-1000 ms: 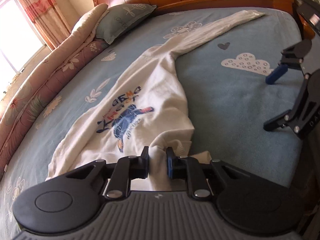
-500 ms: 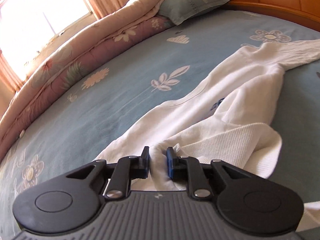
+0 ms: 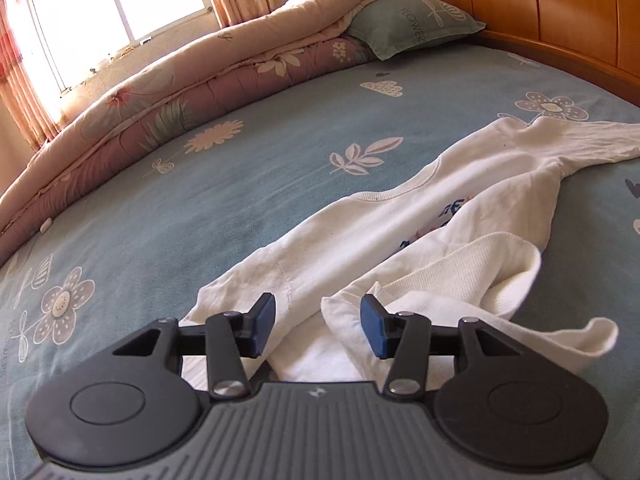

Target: Fold clothes

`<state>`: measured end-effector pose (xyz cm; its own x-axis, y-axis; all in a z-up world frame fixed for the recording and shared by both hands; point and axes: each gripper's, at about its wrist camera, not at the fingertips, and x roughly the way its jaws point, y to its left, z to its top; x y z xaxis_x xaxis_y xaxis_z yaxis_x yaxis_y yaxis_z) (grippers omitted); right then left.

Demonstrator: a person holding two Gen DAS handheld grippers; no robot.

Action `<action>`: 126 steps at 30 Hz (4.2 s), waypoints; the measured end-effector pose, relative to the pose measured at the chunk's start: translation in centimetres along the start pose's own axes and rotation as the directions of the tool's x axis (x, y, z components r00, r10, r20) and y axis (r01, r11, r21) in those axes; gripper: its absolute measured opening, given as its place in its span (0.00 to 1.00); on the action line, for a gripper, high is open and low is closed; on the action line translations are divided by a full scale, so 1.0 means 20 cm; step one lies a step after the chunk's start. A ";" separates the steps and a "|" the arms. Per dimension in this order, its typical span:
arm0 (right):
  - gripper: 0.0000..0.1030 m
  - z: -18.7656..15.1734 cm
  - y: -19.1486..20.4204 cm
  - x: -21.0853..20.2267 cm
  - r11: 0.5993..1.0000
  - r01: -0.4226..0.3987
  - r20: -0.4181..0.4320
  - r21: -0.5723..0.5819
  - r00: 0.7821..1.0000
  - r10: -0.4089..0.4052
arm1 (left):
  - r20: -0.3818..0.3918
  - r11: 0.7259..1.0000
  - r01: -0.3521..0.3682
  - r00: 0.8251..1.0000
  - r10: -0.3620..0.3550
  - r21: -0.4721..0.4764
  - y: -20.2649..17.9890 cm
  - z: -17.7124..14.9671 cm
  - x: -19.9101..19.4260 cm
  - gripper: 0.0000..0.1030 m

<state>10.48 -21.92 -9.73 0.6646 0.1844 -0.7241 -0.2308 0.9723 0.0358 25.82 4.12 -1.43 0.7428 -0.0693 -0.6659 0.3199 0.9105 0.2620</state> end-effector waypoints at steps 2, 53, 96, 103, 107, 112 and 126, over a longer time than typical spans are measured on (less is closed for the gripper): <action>1.00 -0.01 0.00 0.00 1.000 0.003 0.006 0.004 1.000 -0.003 | 0.035 0.999 0.025 0.999 -0.026 0.022 -0.03 0.02 -0.08 0.56; 1.00 -0.01 0.03 0.00 0.999 0.041 0.023 0.007 0.999 -0.041 | -0.109 0.927 0.104 0.982 -0.153 -0.359 -0.10 -0.42 -0.10 0.10; 0.48 0.66 0.77 0.34 0.579 -0.052 0.135 -0.813 0.952 0.275 | -0.104 0.936 0.064 0.989 -0.106 -0.345 -0.01 -0.60 -0.07 0.13; 0.33 0.62 0.84 0.37 0.521 0.024 0.172 -0.853 0.956 0.237 | -0.089 0.911 0.037 0.993 -0.081 -0.410 0.02 -0.61 -0.06 0.36; 0.21 0.59 0.82 0.33 0.510 0.042 0.184 -0.859 0.956 0.230 | -0.089 0.908 0.055 0.991 -0.101 -0.416 0.02 -0.59 -0.06 0.26; 0.12 0.58 0.78 0.23 0.492 0.052 0.184 -0.869 0.957 0.225 | -0.078 0.919 0.106 0.986 -0.146 -0.381 -0.01 -0.57 -0.10 0.02; 0.11 0.61 0.50 -0.19 0.472 0.181 0.253 -0.863 0.963 0.093 | 0.005 0.999 0.015 1.000 -0.015 -0.033 -0.08 -0.37 -0.58 0.01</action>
<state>14.42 -11.11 1.79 0.7985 0.3046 -0.5192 -0.6015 0.3687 -0.7087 12.36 6.53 0.78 0.7410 -0.0846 -0.6662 0.3111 0.9224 0.2289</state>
